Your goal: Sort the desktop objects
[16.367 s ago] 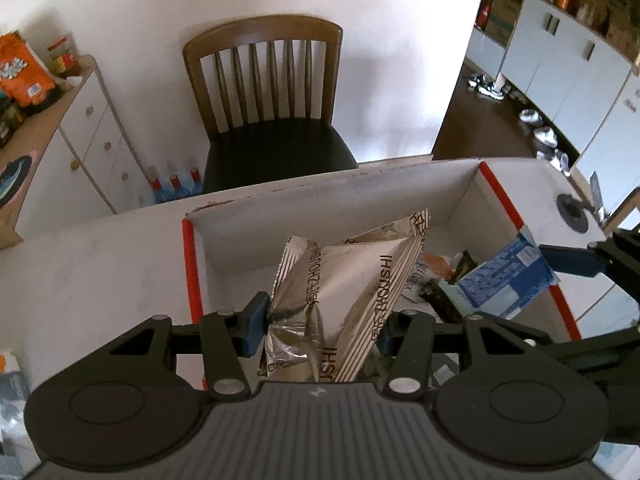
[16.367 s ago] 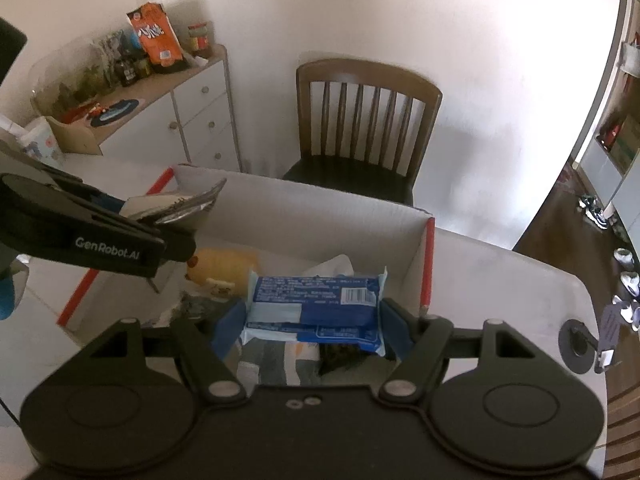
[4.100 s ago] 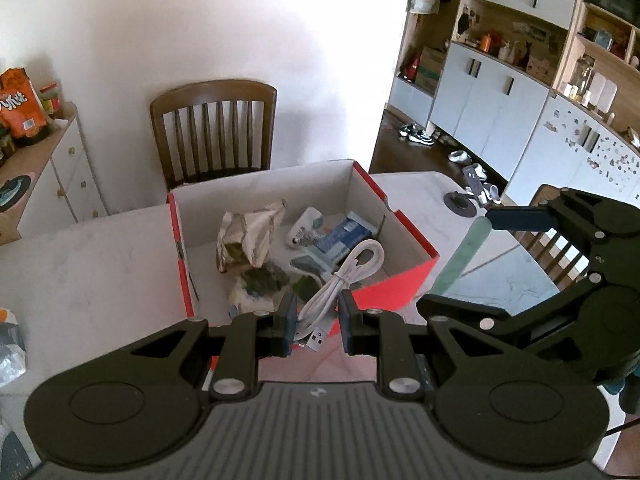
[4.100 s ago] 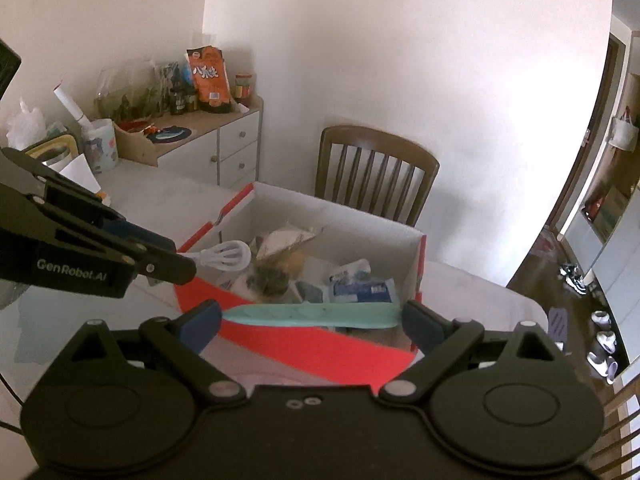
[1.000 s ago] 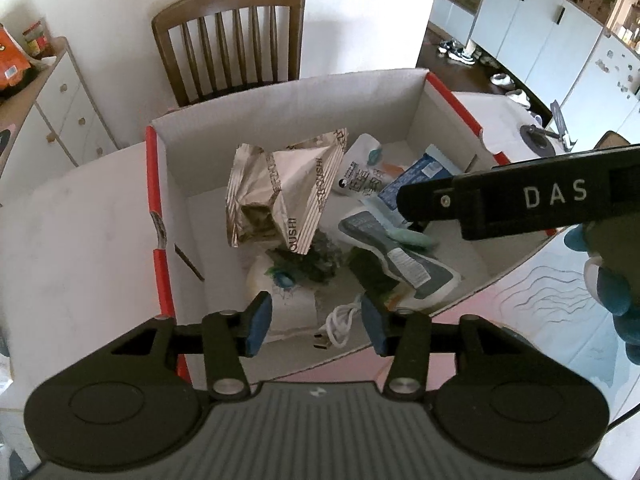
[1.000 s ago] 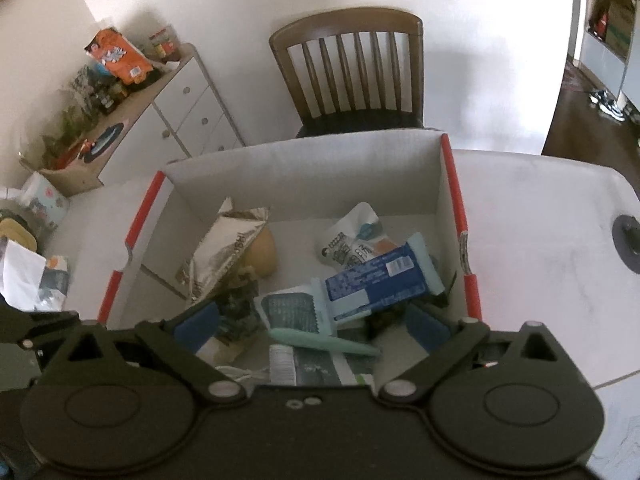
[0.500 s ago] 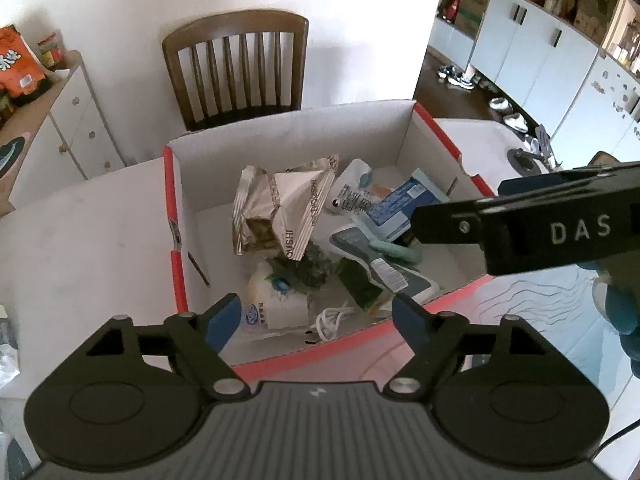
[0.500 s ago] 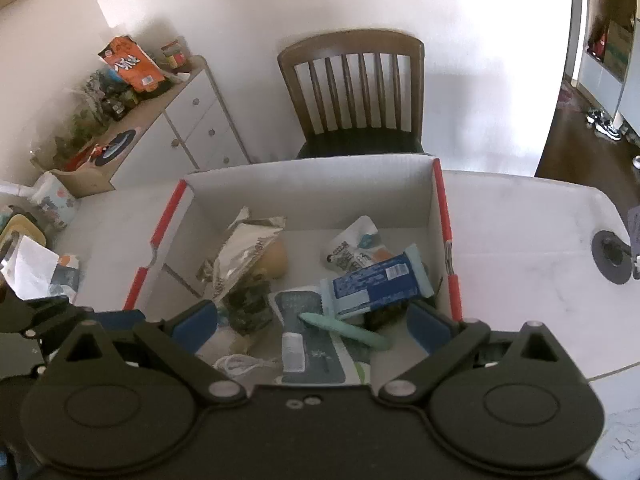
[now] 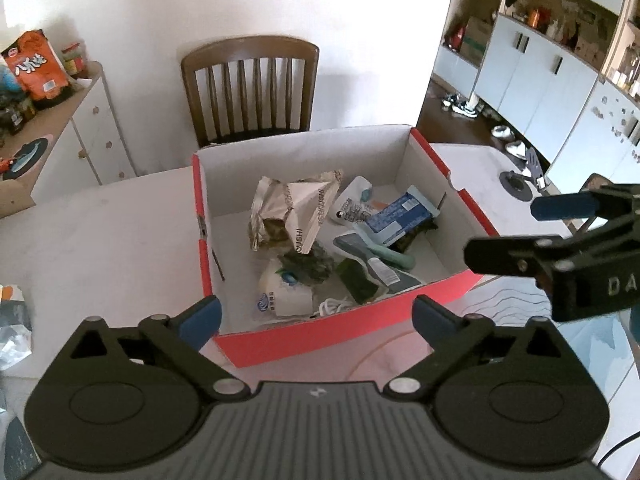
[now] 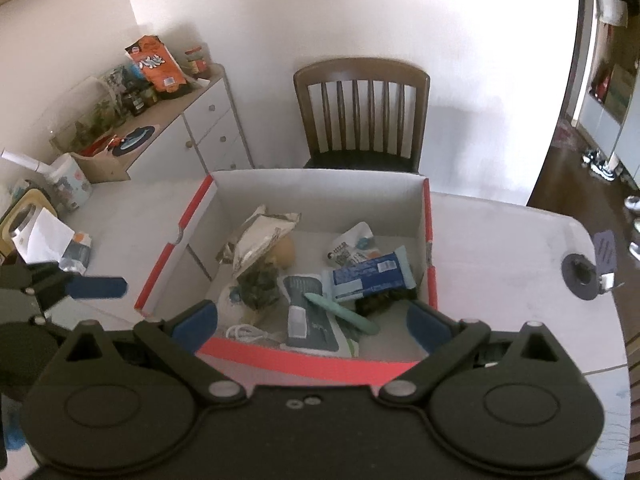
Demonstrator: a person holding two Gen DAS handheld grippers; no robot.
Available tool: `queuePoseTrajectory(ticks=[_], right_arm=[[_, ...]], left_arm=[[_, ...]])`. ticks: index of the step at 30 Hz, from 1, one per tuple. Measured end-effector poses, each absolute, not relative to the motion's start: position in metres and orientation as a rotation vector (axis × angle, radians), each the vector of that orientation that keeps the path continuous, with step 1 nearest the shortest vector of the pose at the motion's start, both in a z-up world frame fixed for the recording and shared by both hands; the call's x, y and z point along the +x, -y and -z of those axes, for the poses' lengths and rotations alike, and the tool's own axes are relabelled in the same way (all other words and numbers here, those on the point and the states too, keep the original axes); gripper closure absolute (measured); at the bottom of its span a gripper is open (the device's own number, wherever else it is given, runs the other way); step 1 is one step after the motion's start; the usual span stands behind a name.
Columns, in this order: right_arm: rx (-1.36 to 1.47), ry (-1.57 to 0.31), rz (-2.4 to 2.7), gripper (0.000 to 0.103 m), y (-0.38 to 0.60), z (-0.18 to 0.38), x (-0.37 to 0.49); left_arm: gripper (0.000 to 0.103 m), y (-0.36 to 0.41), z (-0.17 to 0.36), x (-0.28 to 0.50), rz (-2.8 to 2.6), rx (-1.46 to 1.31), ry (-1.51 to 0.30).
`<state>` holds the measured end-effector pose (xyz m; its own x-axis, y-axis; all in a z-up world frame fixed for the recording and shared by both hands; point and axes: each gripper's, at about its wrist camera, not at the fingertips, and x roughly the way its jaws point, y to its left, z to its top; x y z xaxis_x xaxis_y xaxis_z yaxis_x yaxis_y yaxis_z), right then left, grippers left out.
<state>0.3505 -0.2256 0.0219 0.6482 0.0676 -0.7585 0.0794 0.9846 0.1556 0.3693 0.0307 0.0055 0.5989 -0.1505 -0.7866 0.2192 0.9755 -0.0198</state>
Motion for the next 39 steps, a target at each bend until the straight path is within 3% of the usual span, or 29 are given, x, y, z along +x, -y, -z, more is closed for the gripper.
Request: queuePoseTrajectory(ticks=[16,39], right_arm=[[0.088,-0.774,0.013,0.001,0.212,-0.038,0.296],[0.047,-0.73,0.035,0.001,0.197,-0.043,0.251]], left_arm=[[0.0,-0.038,-0.028,0.32,0.206,0.056,-0.764],[0.0,-0.039,-0.022,0.286,0.284,0.021,-0.754]])
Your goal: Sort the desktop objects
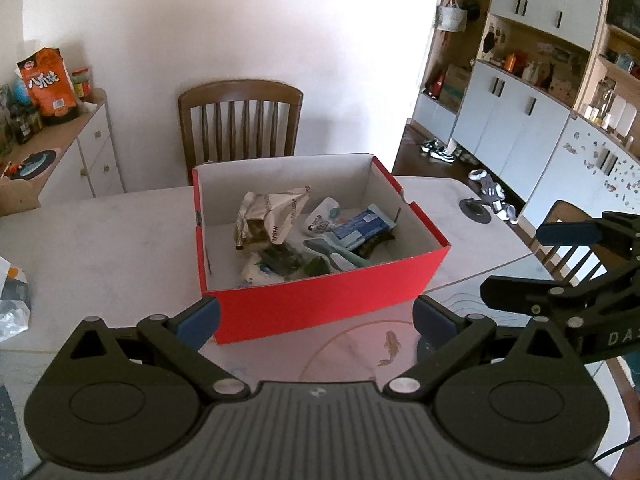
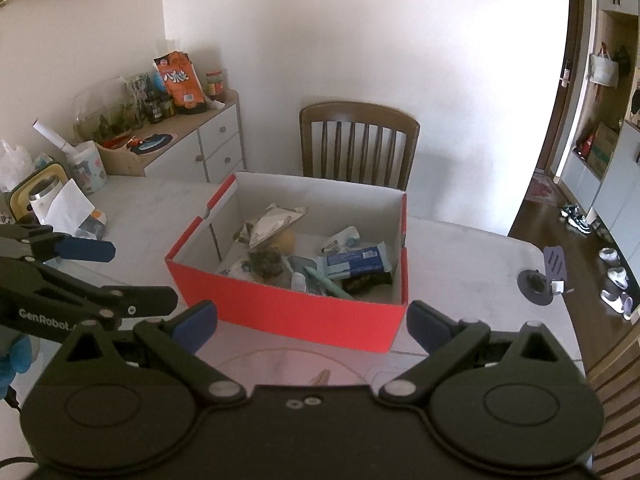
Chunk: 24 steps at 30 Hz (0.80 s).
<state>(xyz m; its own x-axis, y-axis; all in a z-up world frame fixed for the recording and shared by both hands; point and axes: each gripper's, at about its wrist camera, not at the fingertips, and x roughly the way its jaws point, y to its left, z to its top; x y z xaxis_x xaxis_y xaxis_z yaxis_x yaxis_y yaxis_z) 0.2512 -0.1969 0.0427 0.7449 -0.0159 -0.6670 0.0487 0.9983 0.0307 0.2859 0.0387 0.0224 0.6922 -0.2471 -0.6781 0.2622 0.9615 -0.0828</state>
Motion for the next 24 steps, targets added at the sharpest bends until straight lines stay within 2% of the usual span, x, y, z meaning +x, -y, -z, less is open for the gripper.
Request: queuePoseTrajectory(ticks=[24], right_arm=[[0.053,-0.734,0.06,0.001,0.1961,-0.0382,0.2408]], left_arm=[[0.0,-0.0373,-0.0197,0.2798,0.254,0.033,-0.747]])
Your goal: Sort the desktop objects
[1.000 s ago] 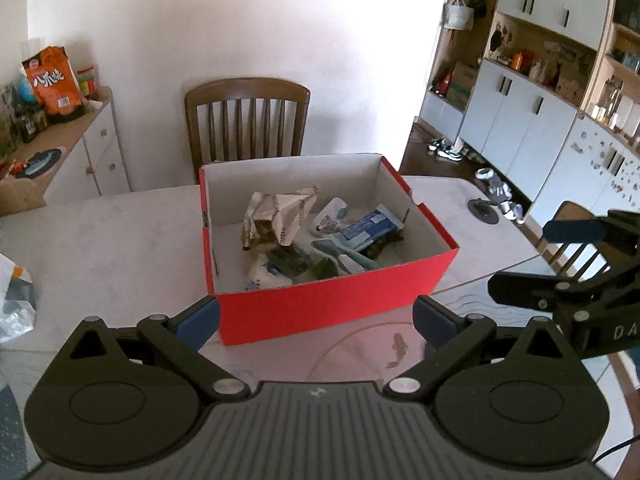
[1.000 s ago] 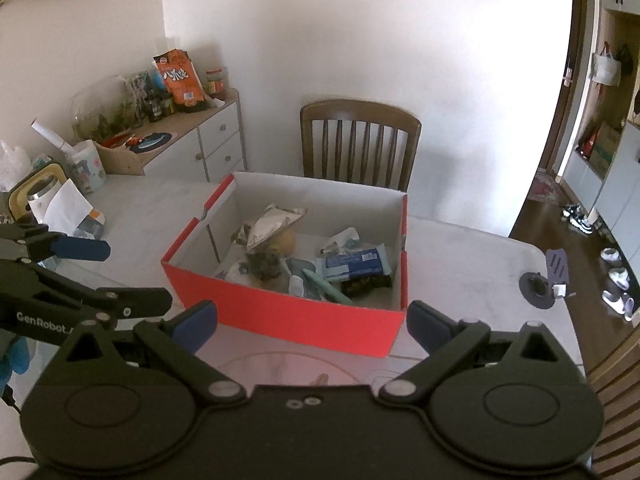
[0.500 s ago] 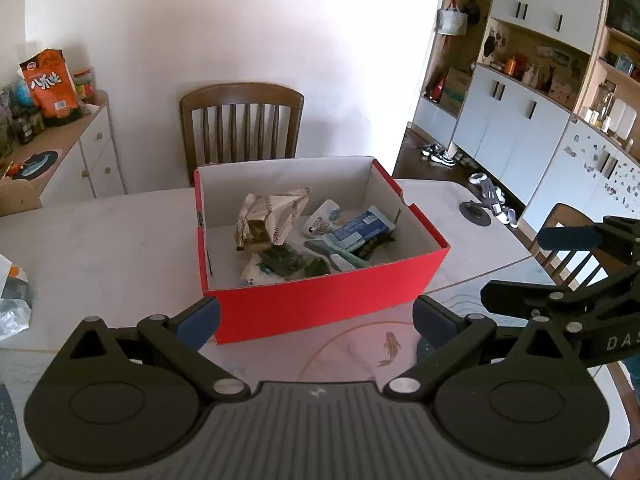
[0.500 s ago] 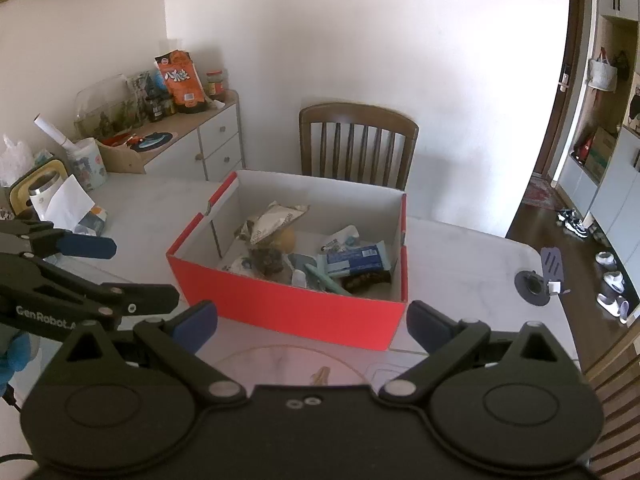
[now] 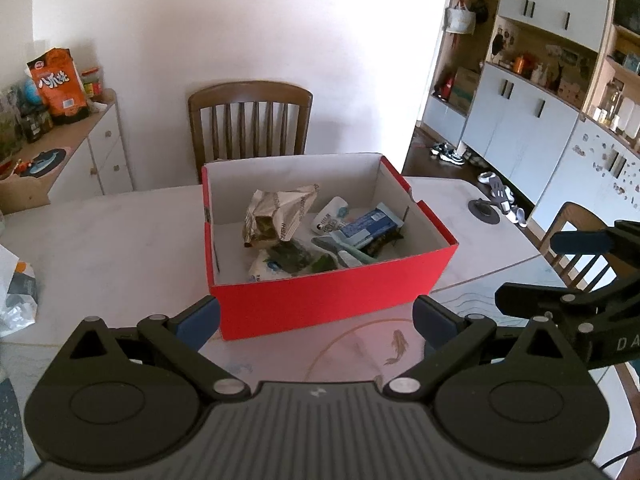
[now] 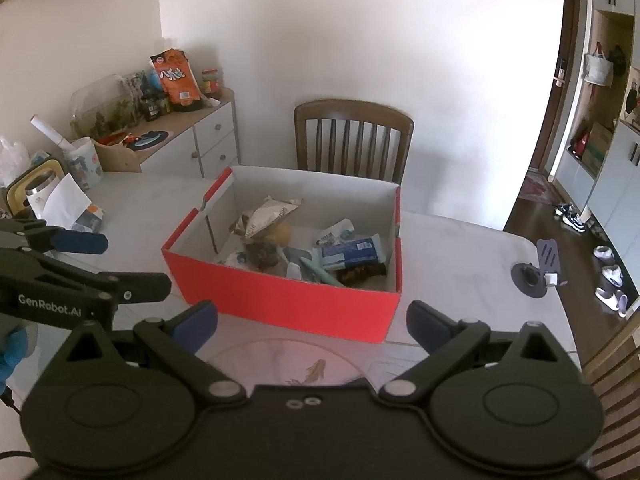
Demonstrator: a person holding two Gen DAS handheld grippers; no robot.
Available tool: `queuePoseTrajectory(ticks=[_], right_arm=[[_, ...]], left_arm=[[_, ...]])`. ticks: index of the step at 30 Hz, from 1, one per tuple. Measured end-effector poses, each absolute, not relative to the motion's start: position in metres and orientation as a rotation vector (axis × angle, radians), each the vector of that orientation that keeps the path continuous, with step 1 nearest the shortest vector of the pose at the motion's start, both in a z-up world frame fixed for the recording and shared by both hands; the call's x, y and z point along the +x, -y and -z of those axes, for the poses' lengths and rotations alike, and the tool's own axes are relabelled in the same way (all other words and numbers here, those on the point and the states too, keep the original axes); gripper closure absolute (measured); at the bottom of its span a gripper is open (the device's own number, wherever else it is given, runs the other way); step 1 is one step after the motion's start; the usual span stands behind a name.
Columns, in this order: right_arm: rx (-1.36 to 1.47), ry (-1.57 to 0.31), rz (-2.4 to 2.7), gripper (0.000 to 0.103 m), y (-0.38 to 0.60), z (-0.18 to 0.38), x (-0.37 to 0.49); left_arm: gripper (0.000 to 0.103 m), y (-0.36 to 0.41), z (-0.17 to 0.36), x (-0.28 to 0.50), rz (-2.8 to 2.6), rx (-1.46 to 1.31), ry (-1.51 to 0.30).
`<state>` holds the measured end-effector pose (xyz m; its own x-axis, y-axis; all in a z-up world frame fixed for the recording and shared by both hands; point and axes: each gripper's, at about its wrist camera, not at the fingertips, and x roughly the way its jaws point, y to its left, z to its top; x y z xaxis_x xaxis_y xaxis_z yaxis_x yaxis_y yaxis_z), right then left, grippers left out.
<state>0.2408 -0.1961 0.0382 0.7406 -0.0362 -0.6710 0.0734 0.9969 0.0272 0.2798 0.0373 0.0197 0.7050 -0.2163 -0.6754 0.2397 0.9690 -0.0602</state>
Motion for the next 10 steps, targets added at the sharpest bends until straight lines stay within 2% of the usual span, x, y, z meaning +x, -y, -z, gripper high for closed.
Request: queuePoseTrajectory(ticks=[10], right_arm=[[0.057,-0.737,0.074,0.002,0.1994,-0.0353,0.238]], left_arm=[[0.0,-0.0336,-0.0165,0.2785,0.265,0.038,-0.754]])
